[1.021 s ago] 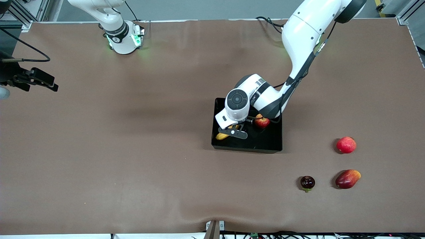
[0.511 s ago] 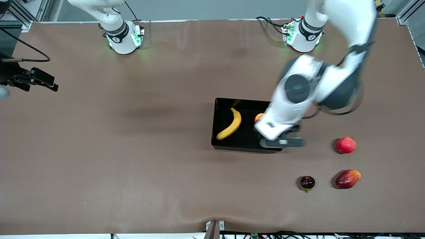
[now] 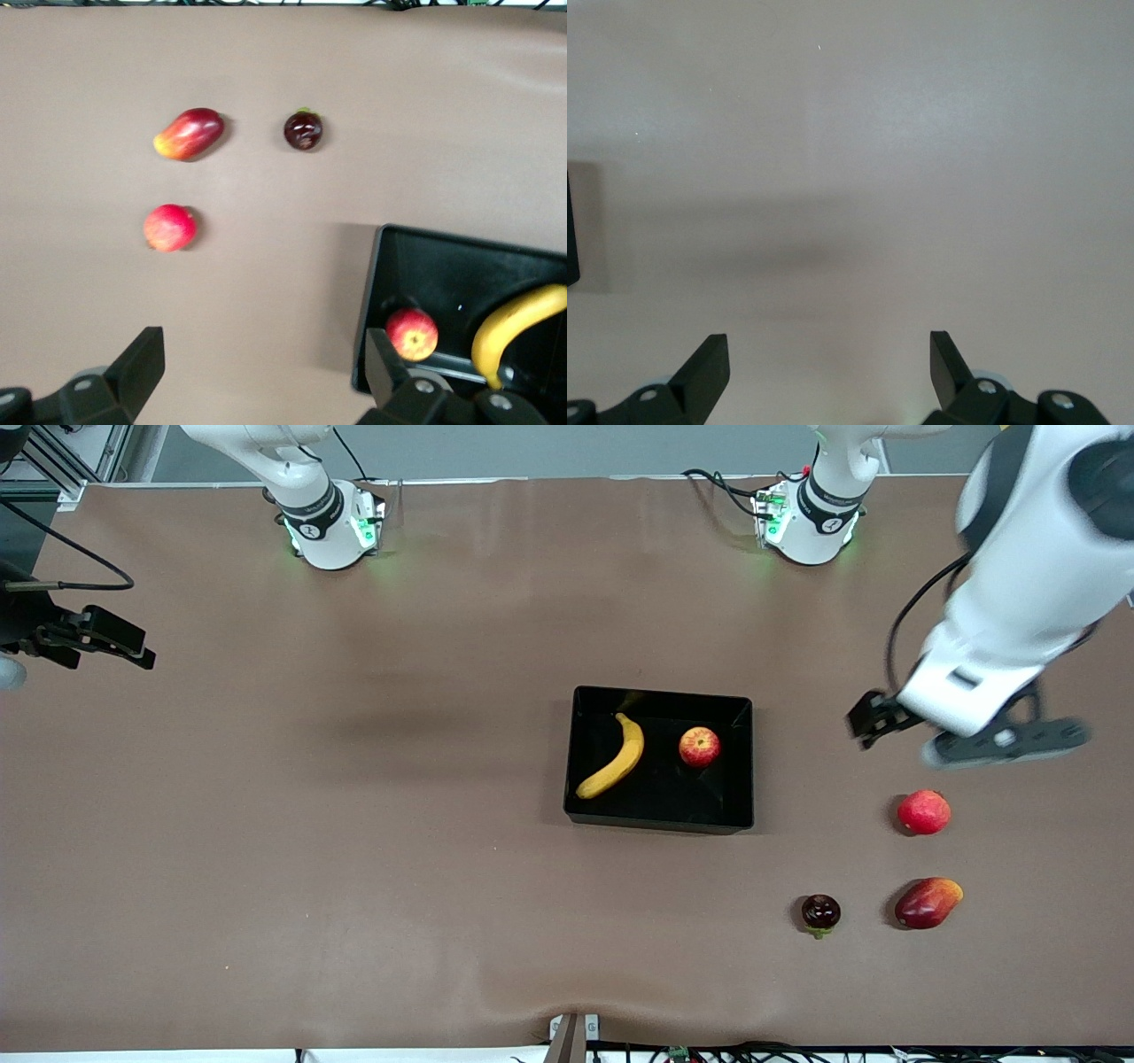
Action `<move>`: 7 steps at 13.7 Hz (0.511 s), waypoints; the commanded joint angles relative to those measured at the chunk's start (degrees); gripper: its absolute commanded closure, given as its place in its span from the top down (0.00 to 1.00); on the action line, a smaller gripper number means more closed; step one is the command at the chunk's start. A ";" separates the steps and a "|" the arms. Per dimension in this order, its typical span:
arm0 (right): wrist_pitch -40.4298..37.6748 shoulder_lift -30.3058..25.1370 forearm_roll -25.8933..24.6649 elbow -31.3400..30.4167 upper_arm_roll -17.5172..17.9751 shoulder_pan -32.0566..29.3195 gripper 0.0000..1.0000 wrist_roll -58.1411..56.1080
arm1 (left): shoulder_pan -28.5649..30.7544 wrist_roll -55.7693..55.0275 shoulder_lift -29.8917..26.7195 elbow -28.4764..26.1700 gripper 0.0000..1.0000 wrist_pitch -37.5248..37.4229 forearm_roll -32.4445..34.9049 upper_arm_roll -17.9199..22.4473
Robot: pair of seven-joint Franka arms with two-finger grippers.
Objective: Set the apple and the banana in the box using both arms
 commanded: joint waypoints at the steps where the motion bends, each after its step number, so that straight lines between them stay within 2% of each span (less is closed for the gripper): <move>1: -0.70 0.31 0.20 0.86 0.79 -1.07 1.00 0.51 | 3.28 5.34 -4.43 -1.86 1.00 -4.56 -2.90 -0.44; 3: -0.70 0.40 0.20 0.86 0.79 -1.07 1.00 0.51 | 5.21 11.93 -6.54 -2.65 1.00 -6.07 -4.93 0.00; 6: -0.70 0.31 0.20 0.86 0.79 -1.07 1.00 0.51 | 2.34 12.75 -11.37 -7.47 1.00 -7.39 -8.97 6.75; 7: -0.70 0.31 0.11 0.86 0.79 -1.16 1.00 0.51 | 2.06 12.84 -12.78 -8.62 1.00 -7.39 -9.07 7.38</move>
